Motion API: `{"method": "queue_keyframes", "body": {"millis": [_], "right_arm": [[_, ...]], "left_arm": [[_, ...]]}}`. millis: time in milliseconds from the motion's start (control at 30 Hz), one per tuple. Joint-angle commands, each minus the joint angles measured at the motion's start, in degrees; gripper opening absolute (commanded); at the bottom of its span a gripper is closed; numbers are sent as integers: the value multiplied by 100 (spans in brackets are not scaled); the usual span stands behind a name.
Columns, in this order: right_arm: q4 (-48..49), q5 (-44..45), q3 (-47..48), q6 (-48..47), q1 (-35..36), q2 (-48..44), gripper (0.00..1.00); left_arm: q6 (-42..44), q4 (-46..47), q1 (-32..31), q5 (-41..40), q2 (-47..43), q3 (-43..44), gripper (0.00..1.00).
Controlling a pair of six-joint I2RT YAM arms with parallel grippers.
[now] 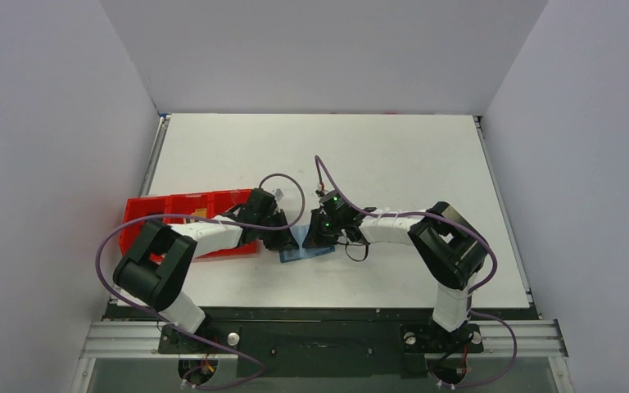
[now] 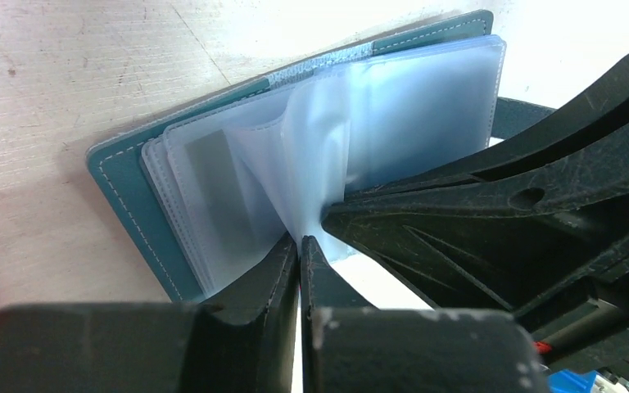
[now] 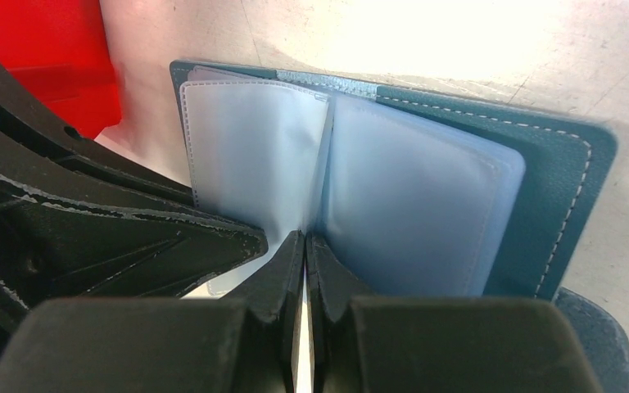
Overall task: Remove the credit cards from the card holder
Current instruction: Remove the credit card from the card holder.
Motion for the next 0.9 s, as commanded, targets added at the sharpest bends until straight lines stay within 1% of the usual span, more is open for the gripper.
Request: {"method": "queue_keyframes", "body": {"millis": [0,100,167,200,233,300,367,467,600,700,867], "right_arm": [[-143,193,-202,-49,17,164,0],[-97,89,-181,20,-60,-92,1],[-83,-10,-130,65,-113,-291,11],[-87,-80,-90,92,-149,-372,14],[-99,-106,-66,109,-157,-540,18],[-177,-144,19,137,-197,-795,23],[-293,-115,136,138,-222,-1034,25],[-479,7,194,103,-266,-1293,26],[-1112,630,302,-141,-287,-1485,27],[-1350,971,216,-231,-310,-1443,27],[-1443,1362,30,-283,-340,-1219,26]], "left_arm": [[-5,214,-61,-62,81,168,0],[-17,170,-63,-158,38,151,0],[-15,161,-63,-182,12,149,0],[3,119,-63,-194,3,165,0],[17,97,-63,-215,-14,182,0],[54,41,-63,-223,-26,228,0],[97,-3,-63,-224,-36,273,0],[145,-80,-63,-216,-72,325,0],[171,-123,-63,-168,-116,400,0],[190,-164,-76,-130,-123,474,0],[223,-213,-110,-130,-105,557,0]]}}
